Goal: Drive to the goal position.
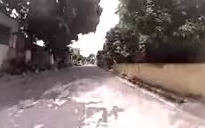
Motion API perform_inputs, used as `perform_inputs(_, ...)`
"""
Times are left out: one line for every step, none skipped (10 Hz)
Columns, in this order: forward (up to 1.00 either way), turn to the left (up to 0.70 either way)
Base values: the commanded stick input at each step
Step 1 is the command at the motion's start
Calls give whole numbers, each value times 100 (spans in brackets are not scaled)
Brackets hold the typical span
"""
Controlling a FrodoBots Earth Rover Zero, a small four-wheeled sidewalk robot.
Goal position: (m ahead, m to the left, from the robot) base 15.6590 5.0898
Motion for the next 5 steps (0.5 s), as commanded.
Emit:
perform_inputs(100, 0)
perform_inputs(100, 0)
perform_inputs(100, 0)
perform_inputs(100, 0)
perform_inputs(100, 35)
